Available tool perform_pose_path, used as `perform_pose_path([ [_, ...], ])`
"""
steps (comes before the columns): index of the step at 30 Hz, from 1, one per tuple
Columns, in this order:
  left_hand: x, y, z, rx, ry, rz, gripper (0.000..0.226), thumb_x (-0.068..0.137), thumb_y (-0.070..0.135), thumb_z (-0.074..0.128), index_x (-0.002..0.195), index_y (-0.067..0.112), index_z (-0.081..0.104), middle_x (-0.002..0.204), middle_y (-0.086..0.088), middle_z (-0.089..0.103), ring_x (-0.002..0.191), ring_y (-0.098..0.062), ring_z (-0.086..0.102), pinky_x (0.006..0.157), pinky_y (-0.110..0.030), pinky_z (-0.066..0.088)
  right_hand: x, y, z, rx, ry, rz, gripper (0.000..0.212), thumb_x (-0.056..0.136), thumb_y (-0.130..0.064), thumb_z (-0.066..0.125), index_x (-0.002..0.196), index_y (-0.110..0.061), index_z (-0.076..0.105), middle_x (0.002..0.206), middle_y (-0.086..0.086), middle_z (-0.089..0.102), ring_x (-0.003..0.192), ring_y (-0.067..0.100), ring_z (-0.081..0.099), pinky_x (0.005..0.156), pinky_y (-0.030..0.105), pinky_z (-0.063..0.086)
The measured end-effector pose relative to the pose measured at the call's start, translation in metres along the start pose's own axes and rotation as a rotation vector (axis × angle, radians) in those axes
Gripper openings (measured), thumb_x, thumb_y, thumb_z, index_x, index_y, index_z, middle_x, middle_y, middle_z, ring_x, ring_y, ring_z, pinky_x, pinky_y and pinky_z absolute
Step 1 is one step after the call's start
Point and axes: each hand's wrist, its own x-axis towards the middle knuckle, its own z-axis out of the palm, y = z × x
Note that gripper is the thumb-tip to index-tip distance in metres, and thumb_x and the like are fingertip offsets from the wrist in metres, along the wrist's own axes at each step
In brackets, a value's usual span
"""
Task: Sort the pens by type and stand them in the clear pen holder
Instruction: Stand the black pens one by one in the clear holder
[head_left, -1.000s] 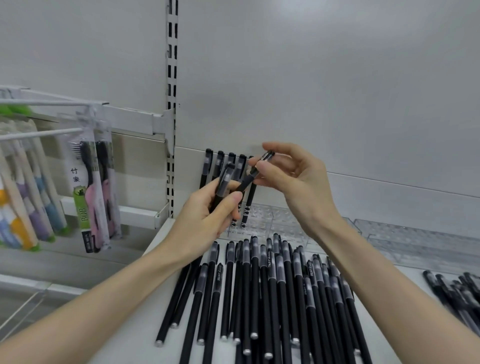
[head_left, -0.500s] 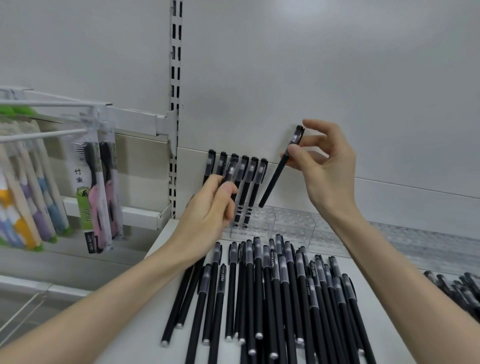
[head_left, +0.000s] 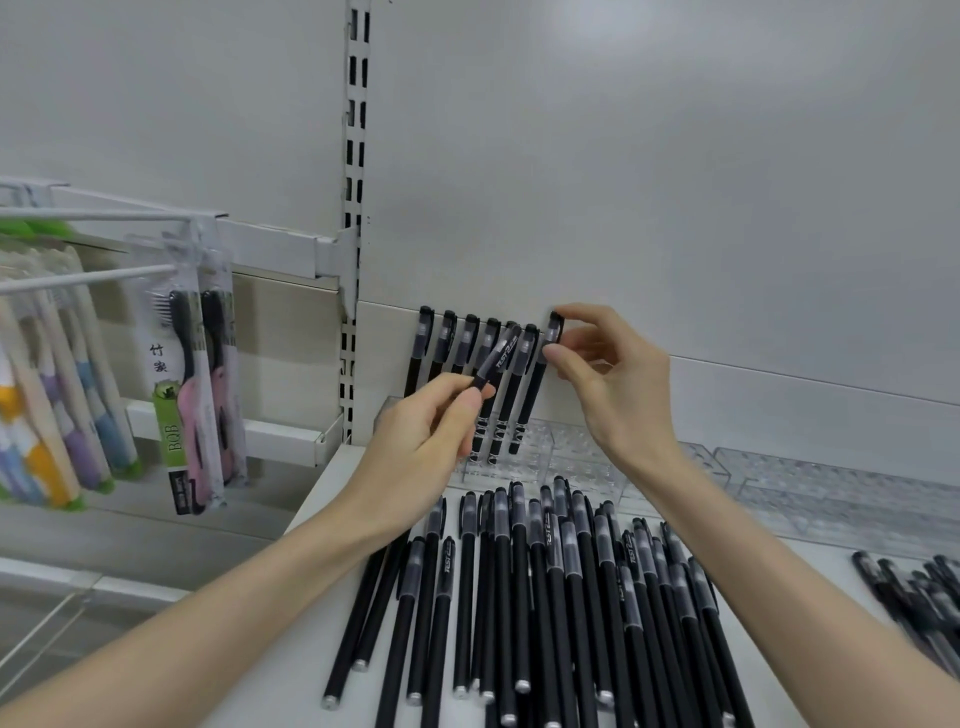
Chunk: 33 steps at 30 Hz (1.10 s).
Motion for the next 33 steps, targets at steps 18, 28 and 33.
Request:
perform_pose_path([
  [18,-0.002,0.002,0.002,0.031,-0.001,-0.027,0.021,0.1,0.021,0.039,0.107,0.02,0.059,0.057,0.0,0.047,0.043,-0.004,0.034,0.042,-0.012,0.028,0.009,0.0,-0.009,-0.064,-0.071,0.061,0.03,0.083,-0.001,0.068,0.101,-0.024,0.065,0.073,0.003,0.068,0.072,0.018,0.068,0.078,0.04,0.057],
  [28,-0.004,0.004,0.002,-0.009,-0.028,-0.044,0.019,0.1,0.018,0.04,0.106,0.012,0.057,0.063,-0.005,0.051,0.046,-0.009,0.034,0.042,-0.017,0.029,0.009,-0.001,-0.009,-0.105,-0.083,0.038,0.029,0.084,-0.002,0.068,0.104,-0.022,0.065,0.072,0.001,0.068,0.069,0.012,0.068,0.076,0.037,0.057],
  [33,-0.005,0.006,0.003,-0.028,-0.031,-0.042,0.017,0.1,0.017,0.04,0.106,0.013,0.056,0.059,0.001,0.052,0.046,-0.013,0.034,0.041,-0.021,0.027,0.01,0.0,-0.007,-0.093,-0.073,0.044,0.029,0.084,-0.001,0.067,0.104,-0.022,0.065,0.072,0.002,0.068,0.07,0.015,0.068,0.077,0.039,0.057],
])
